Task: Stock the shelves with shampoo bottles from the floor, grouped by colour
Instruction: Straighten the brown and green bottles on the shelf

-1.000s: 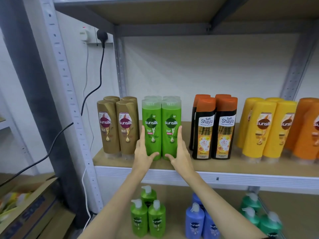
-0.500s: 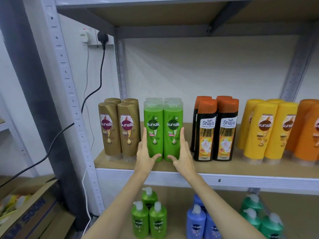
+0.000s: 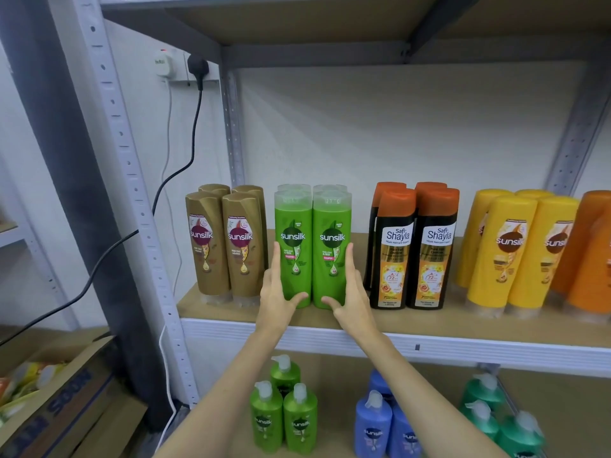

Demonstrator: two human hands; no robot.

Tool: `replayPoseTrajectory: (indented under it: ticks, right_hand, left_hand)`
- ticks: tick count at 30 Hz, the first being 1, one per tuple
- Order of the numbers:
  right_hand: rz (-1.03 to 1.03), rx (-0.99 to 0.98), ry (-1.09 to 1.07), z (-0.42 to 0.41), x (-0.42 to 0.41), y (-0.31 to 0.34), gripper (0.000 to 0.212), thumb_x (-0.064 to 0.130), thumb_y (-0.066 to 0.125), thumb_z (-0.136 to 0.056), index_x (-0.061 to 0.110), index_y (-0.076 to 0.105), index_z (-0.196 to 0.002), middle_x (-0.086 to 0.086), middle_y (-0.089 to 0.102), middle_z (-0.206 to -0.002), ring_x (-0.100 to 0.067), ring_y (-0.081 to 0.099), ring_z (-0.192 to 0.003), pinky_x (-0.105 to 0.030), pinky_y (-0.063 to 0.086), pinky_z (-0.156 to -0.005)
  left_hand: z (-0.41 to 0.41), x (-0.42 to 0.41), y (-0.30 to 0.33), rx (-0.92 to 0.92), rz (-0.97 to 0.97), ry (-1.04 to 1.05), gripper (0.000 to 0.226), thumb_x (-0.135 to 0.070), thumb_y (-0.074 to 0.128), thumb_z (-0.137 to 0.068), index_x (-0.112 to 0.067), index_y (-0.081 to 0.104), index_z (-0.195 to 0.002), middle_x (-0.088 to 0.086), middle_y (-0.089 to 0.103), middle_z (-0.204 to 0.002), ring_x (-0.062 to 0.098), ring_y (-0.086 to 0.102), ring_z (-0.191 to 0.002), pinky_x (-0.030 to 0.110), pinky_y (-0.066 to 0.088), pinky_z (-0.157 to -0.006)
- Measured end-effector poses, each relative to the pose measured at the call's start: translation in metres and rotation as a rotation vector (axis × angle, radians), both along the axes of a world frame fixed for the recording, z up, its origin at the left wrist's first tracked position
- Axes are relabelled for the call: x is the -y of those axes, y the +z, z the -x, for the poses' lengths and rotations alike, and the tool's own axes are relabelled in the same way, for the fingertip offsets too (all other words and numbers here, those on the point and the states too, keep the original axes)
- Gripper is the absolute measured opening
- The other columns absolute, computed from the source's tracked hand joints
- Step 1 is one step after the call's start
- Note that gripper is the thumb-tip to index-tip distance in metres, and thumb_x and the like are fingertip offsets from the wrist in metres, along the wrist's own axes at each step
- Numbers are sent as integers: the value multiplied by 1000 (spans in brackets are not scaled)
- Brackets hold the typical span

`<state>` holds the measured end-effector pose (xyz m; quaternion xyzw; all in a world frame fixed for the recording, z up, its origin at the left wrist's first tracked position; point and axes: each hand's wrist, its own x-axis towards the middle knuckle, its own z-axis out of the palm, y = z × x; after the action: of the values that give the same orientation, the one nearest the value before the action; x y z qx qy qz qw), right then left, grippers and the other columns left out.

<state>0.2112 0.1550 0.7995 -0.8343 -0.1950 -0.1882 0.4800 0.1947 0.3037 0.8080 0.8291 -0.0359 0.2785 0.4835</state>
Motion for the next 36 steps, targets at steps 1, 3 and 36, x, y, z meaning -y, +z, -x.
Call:
replayPoseTrajectory:
  ticks: [1, 3, 36]
  right_hand:
    - [0, 3, 5, 0, 0, 0, 112, 3, 67, -81, 54, -19, -133, -2, 39, -127, -1, 39, -109, -28, 39, -95]
    - [-2, 4, 17, 0, 1, 1, 112, 4, 67, -81, 53, -19, -133, -1, 39, -129, 1, 38, -110, -22, 35, -93]
    - [102, 173, 66, 3, -144, -1, 107, 10, 64, -83, 55, -17, -136, -10, 16, -151, -29, 41, -130, -37, 46, -98]
  left_hand:
    - [0, 0, 0, 2, 1, 3, 111, -2, 75, -71, -37, -2, -144, 4, 45, -130, 12, 39, -123, 32, 30, -105]
    - [0, 0, 0, 2, 0, 4, 111, -2, 75, -71, -36, -2, -144, 4, 44, -131, 13, 38, -125, 28, 28, -104]
    - [10, -126, 0, 53, -84, 230, 92, -3, 69, -78, -30, 12, -145, 6, 31, -143, 16, 32, -131, 26, 28, -102]
